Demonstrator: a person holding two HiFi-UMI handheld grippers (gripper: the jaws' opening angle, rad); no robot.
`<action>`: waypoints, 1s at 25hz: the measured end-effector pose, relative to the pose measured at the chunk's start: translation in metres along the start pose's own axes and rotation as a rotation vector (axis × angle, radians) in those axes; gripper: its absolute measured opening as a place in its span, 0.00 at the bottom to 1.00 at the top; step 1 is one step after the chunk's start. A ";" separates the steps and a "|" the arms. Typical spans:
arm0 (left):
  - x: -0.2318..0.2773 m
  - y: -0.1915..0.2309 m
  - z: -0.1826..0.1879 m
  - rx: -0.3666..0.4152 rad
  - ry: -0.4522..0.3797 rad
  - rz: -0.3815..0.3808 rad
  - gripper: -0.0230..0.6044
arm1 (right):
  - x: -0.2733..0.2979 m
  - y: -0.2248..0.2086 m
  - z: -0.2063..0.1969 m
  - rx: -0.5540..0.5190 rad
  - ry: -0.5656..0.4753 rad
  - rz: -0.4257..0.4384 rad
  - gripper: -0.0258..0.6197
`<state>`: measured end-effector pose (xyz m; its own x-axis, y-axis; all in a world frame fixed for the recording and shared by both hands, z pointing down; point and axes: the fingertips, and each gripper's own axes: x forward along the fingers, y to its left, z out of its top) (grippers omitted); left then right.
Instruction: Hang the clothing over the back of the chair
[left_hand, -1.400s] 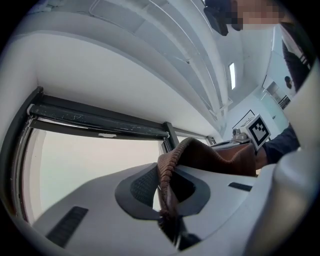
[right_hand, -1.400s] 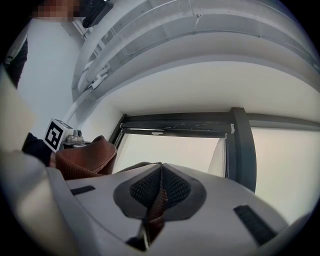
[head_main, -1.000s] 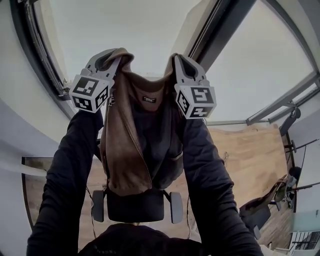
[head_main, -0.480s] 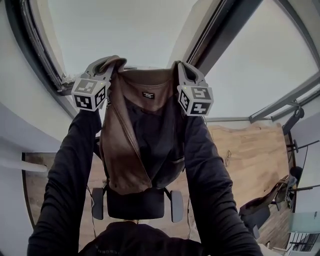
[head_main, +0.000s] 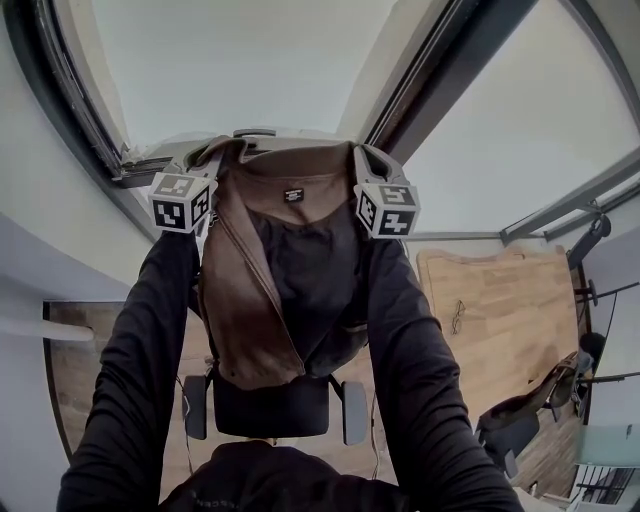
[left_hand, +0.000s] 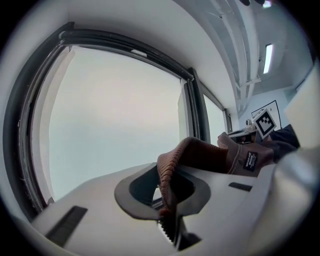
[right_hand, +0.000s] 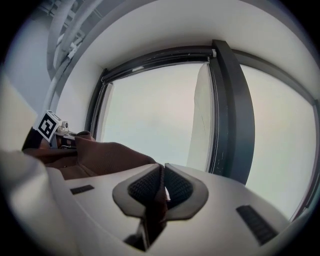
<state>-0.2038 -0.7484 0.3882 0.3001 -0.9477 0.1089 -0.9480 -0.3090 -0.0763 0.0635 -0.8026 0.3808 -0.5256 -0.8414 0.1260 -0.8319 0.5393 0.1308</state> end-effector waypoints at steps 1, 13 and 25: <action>0.001 0.000 -0.008 -0.015 0.016 -0.002 0.10 | 0.002 0.000 -0.005 0.003 0.013 0.004 0.11; -0.003 -0.004 -0.045 -0.059 0.111 -0.066 0.57 | 0.002 0.005 -0.025 -0.008 0.054 0.029 0.26; -0.031 -0.024 0.011 -0.029 0.016 -0.069 0.57 | -0.037 0.005 0.035 -0.031 -0.050 0.051 0.28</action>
<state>-0.1892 -0.7124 0.3761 0.3638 -0.9226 0.1284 -0.9277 -0.3713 -0.0393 0.0718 -0.7702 0.3423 -0.5763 -0.8129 0.0844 -0.7982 0.5820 0.1557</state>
